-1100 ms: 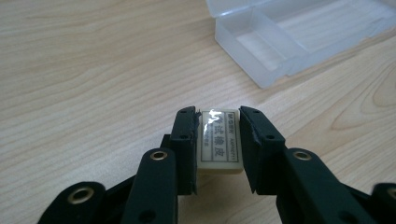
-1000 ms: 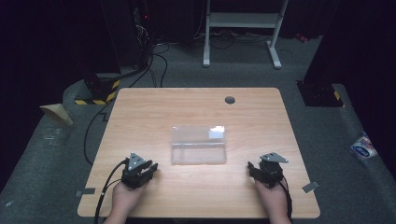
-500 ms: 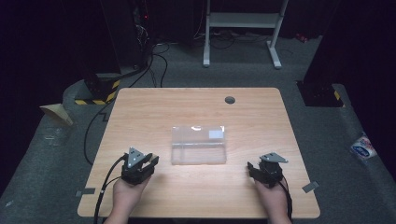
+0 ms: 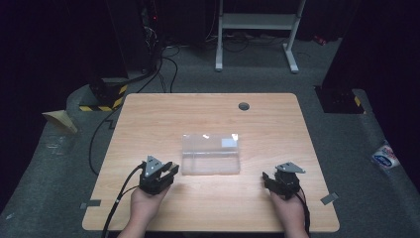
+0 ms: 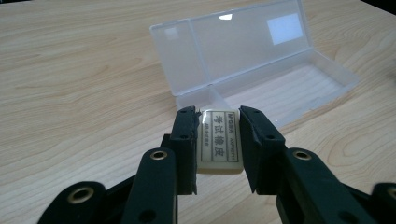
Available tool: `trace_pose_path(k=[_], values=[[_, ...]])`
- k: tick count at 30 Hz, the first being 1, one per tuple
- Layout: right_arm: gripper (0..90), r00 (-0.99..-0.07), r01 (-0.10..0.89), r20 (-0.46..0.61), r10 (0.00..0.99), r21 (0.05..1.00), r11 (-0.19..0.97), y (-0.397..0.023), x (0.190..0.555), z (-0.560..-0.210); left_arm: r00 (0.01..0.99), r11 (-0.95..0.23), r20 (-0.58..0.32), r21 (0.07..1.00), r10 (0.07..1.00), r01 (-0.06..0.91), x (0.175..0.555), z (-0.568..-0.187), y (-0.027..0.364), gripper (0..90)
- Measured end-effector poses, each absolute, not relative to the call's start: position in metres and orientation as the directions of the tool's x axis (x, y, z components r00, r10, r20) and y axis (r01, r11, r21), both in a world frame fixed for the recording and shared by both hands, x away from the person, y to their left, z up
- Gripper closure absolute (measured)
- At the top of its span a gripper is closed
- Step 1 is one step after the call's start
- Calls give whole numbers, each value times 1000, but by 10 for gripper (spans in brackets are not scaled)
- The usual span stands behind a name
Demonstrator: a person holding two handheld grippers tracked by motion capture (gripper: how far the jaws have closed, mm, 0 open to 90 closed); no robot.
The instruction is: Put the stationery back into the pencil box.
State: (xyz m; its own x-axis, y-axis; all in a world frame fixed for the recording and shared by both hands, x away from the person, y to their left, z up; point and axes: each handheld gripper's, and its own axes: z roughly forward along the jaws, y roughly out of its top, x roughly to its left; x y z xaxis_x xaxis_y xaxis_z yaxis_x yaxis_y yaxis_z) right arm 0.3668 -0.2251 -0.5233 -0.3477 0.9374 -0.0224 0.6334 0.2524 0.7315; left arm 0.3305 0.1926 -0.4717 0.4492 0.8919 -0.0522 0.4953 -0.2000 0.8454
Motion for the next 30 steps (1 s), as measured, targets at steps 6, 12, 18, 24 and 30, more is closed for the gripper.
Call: trace_pose_path(k=[6, 12, 18, 24, 30], values=[[377, -350, 634, -23, 936, 730, 255, -225, 367, -523, 454, -202, -55, 843, 889, 498, 336, -471, 183, 677], [377, -349, 635, -20, 937, 730, 252, -225, 367, -523, 457, -215, -45, 840, 888, 499, 343, -470, 173, 677], [377, -353, 633, -22, 935, 731, 256, -226, 367, -523, 460, -226, -43, 829, 887, 512, 350, -471, 166, 677], [377, -353, 633, -22, 935, 731, 256, -226, 367, -523, 457, -230, -38, 825, 889, 516, 355, -473, 163, 677], [378, -353, 633, -23, 935, 731, 257, -225, 367, -523, 446, -219, -49, 820, 894, 528, 362, -477, 160, 677]])
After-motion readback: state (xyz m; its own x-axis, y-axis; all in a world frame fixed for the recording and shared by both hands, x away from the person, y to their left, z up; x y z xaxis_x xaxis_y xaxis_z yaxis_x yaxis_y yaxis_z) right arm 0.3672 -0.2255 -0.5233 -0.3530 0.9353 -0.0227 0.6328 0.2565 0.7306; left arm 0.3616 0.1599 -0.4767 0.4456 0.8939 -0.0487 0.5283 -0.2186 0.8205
